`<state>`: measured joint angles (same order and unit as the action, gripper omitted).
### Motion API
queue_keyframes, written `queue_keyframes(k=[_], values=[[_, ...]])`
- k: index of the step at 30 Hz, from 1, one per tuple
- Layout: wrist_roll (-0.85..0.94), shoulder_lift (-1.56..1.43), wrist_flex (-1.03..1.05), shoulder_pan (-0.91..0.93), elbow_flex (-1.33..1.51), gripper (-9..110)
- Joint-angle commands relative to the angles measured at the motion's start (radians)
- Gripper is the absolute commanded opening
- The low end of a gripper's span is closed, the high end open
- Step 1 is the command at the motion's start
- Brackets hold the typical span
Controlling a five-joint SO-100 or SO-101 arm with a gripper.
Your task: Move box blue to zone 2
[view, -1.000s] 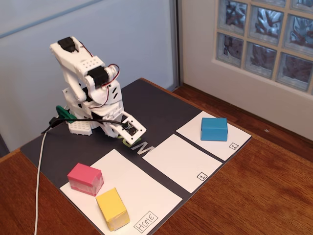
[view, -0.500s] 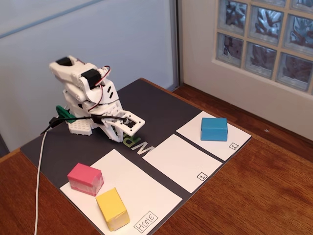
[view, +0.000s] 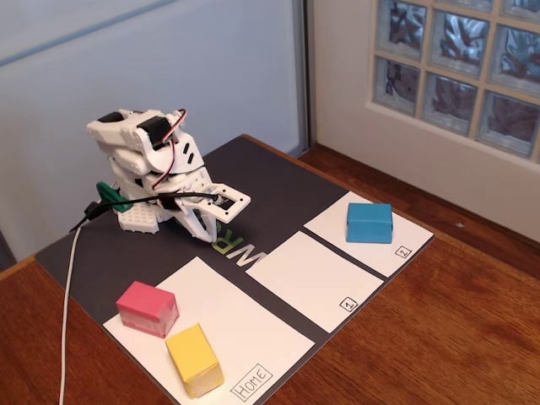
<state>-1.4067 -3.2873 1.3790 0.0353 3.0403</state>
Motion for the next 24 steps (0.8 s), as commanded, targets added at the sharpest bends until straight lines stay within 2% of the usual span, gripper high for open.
queue_keyframes(k=[1, 24], values=[[-0.006, -0.052, 0.066, -0.017, -0.002, 0], [0.002, -0.052, 0.066, -0.017, -0.002, 0]])
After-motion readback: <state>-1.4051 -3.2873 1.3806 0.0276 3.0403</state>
